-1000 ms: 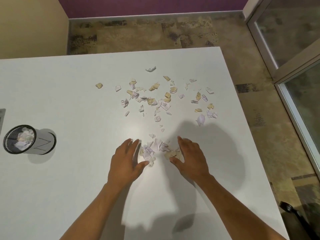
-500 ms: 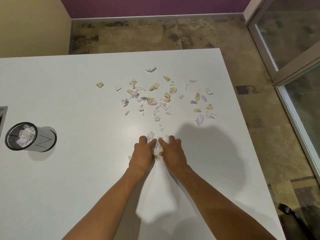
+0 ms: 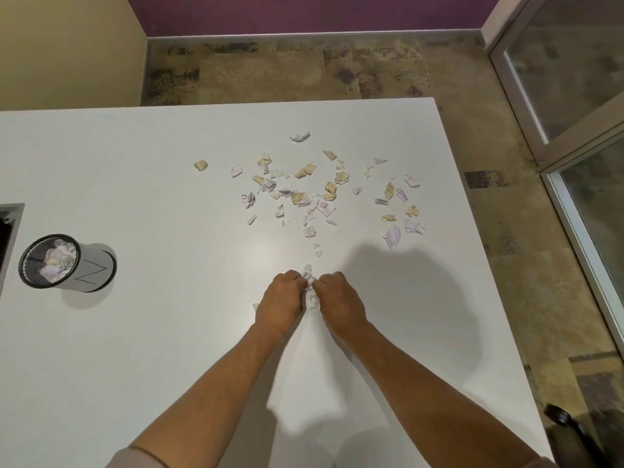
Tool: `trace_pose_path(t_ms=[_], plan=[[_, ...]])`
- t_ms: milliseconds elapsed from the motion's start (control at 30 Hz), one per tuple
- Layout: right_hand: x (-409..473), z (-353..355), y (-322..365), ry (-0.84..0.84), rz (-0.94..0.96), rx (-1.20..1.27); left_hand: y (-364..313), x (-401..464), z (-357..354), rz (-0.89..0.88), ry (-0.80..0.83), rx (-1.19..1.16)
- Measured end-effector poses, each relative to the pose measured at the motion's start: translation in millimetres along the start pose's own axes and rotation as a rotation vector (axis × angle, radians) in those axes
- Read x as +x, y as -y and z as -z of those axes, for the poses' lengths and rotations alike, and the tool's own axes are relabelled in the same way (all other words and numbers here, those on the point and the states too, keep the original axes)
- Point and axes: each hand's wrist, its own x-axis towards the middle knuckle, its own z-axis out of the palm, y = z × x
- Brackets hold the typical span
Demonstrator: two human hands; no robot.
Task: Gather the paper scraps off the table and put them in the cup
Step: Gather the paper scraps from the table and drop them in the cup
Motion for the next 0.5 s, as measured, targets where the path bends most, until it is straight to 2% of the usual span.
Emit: trace_pose_path(t_ms=[100, 200, 300, 400, 500], plan=[[2, 4, -3, -0.076, -0.080, 0.171, 2, -2, 0, 0.130, -0.080, -0.129], [0, -1, -6, -0.228, -0.383, 0.583, 5, -11, 2, 0.323, -0.210, -0.417], [-6, -3, -4, -0.232, -0.569, 1.066, 13, -22, 8, 0.526, -0.273, -0.700], [-12, -4, -3, -0.200, -0.604, 1.267, 19, -34, 18, 0.602, -0.289, -0.887], [-16, 0, 10, -0.240, -0.581, 1.400, 23, -46, 35, 0.579, -0.338, -1.039]])
